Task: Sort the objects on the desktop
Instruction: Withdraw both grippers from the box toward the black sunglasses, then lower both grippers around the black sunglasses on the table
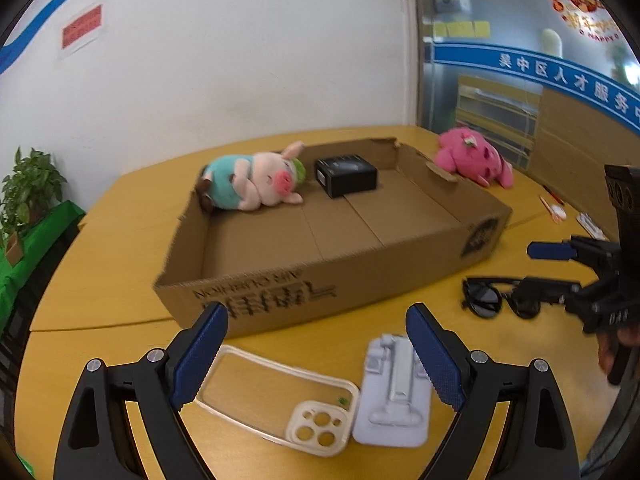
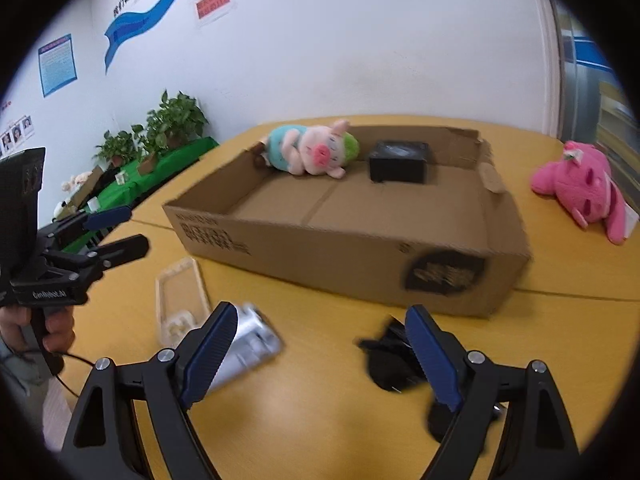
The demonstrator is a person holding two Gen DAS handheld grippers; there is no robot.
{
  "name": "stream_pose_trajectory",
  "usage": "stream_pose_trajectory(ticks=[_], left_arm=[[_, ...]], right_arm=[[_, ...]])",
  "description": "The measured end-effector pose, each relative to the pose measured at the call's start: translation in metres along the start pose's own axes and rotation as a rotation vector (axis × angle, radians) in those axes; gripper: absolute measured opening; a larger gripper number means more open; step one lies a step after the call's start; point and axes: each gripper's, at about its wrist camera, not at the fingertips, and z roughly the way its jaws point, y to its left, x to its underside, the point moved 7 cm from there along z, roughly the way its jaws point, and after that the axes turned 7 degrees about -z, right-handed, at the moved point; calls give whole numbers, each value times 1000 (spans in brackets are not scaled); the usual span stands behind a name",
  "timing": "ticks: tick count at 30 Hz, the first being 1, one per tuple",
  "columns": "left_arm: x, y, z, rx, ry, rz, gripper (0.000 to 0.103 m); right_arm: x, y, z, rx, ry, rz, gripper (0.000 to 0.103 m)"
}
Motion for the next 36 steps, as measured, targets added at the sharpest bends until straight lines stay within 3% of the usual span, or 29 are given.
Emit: stream_pose_trajectory(ticks=[5, 9, 14, 19, 24, 27, 31, 36], left_arm=[[12, -26, 9, 91, 50, -15, 93], [22, -54, 22, 196, 136, -48, 93], [33, -78, 28, 254, 204, -70, 93], [36, -84, 30, 286, 224, -142, 93], [40, -81, 36, 302, 255, -202, 93], [39, -85, 45, 329, 280, -240, 93], [35, -95, 58, 365, 310, -259, 93], [33, -96, 61, 371, 316, -267, 93]], right_arm=[[50, -40, 0, -6, 184, 6, 86], [58, -42, 2, 13, 188, -59, 86], [50, -51, 17, -4, 186, -63, 86], [66, -53, 51, -22, 316, -61, 87], [77, -20, 36, -111, 301, -58, 88], [81, -12, 30, -74, 293, -69, 88], [82, -23, 32, -31, 281, 28, 88], [70, -26, 34, -71, 210, 127, 88]])
